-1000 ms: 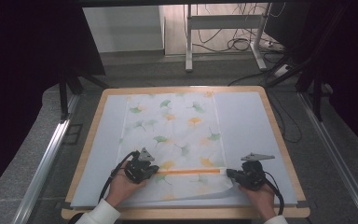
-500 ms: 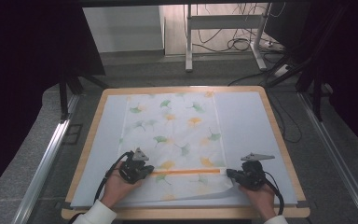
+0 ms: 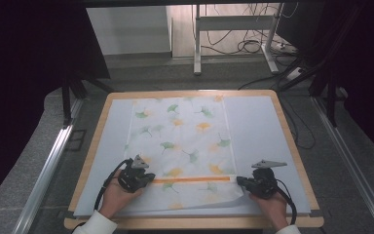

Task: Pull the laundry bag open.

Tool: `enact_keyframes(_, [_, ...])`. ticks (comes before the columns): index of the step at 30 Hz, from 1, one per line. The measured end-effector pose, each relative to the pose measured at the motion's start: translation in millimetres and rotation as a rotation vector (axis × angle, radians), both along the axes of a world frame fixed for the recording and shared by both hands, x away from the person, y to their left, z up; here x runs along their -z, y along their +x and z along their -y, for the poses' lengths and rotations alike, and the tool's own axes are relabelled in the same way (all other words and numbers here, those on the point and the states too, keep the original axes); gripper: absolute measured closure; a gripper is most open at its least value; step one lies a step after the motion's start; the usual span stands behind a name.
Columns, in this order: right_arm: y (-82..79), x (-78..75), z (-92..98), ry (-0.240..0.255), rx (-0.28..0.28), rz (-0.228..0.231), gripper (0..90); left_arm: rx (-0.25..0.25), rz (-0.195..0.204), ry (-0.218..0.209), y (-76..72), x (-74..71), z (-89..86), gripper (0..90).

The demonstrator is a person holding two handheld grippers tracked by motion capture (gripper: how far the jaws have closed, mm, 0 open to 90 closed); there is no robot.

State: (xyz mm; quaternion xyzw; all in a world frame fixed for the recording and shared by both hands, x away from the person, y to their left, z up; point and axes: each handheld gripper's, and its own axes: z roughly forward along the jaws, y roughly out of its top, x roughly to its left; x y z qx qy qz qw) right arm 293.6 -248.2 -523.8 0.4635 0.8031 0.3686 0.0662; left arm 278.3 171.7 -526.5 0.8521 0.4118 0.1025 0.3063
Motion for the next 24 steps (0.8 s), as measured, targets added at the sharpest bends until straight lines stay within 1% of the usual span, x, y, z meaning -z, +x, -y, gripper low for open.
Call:
enact_keyframes(10, [-0.1, -0.1, -0.2, -0.001, 0.000, 0.001, 89.0, -0.013, 0.004, 0.003, -2.6, 0.3, -6.0, 90.0])
enact_keyframes(14, [-0.1, -0.1, -0.2, -0.001, 0.000, 0.001, 89.0, -0.018, 0.001, -0.001, -2.5, 0.2, -7.4, 90.0])
enact_keyframes(16, [-0.1, -0.1, -0.1, -0.001, 0.000, 0.000, 89.1, -0.016, -0.001, 0.005, -2.4, -0.1, -9.4, 90.0])
enact_keyframes(21, [0.0, 0.0, -0.3, 0.000, 0.001, 0.001, 89.0, -0.040, 0.002, 0.001, -3.7, 0.3, -17.1, 90.0])
enact_keyframes(24, [0.1, 0.0, -0.2, -0.001, 0.000, 0.002, 89.0, -0.046, 0.002, 0.002, -4.4, 0.6, -20.2, 90.0])
